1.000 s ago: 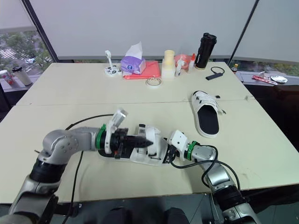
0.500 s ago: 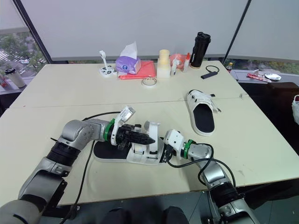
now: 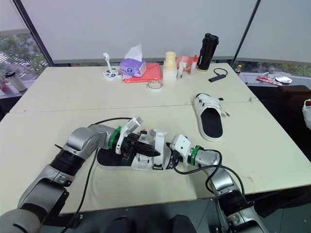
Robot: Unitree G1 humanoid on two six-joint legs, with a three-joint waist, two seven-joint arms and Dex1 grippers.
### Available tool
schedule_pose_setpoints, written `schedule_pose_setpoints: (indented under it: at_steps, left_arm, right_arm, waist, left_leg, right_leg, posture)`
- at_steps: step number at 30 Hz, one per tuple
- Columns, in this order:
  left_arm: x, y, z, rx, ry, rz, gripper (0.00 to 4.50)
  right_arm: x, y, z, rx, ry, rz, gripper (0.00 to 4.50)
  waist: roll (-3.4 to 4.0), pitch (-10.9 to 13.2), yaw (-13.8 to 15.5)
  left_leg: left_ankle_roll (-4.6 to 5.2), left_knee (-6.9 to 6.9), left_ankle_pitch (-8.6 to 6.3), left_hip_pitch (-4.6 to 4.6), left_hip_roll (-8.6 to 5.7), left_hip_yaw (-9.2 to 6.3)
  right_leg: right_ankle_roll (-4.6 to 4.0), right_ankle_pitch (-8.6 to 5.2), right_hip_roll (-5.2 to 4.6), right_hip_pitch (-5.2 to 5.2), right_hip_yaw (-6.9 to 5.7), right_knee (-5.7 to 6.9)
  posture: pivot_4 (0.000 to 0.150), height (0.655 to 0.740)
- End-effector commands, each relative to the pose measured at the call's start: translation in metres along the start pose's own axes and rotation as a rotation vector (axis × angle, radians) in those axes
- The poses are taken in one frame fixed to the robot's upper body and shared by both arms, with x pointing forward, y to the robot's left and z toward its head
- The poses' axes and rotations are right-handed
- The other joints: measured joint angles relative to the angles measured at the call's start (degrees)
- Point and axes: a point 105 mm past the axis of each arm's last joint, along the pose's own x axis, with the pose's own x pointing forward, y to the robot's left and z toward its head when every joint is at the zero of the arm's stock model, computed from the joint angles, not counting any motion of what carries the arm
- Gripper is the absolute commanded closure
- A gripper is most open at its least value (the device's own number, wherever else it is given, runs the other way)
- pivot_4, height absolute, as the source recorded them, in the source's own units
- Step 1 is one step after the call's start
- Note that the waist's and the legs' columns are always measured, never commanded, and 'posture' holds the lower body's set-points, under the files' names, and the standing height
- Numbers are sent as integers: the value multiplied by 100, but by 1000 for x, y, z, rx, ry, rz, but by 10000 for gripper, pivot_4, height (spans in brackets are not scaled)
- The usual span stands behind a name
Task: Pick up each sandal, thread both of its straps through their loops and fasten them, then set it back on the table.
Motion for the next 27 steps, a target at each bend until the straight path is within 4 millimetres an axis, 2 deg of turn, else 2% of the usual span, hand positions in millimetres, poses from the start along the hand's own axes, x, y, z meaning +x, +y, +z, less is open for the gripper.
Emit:
schedule_pose_setpoints:
  at_steps: [1,6,11,15,27]
  left_arm:
    - [3,1,-15,23,76,16,44724]
    - [4,5,-14,85,86,37,44724]
    - [1,-6,11,24,-39,-20,44724]
    - [-2,-11,17,-2,-64,-44,44724]
    - [0,5,-16,171,110,73,44724]
  right_arm:
    - [-8,11,-45,94,160,-5,45000]
    - [-8,11,-45,94,160,-7,45000]
    - [-7,11,-45,95,161,-6,45000]
    - [-7,12,-46,95,163,-3,45000]
    - [-5,12,-45,94,158,-2,45000]
  waist:
    - [0,0,2]
    - [0,0,0]
    - [0,0,0]
    - [0,0,-1]
    - [-3,-5,5]
  left_leg:
    - [0,0,0,0,0,0]
    - [0,0,0,0,0,0]
    - [0,0,0,-1,0,0]
    - [0,0,0,-2,0,-1]
    - [0,-1,0,2,1,-2]
  right_leg:
    - [0,0,0,0,0,0]
    - [0,0,0,-1,0,0]
    - [0,0,0,0,0,0]
    - [1,0,1,-2,0,1]
    - [-2,1,1,1,1,1]
  posture:
    - [1500,7400]
    - [1500,7400]
    - [1500,7400]
    - [1500,7400]
    - [1500,7400]
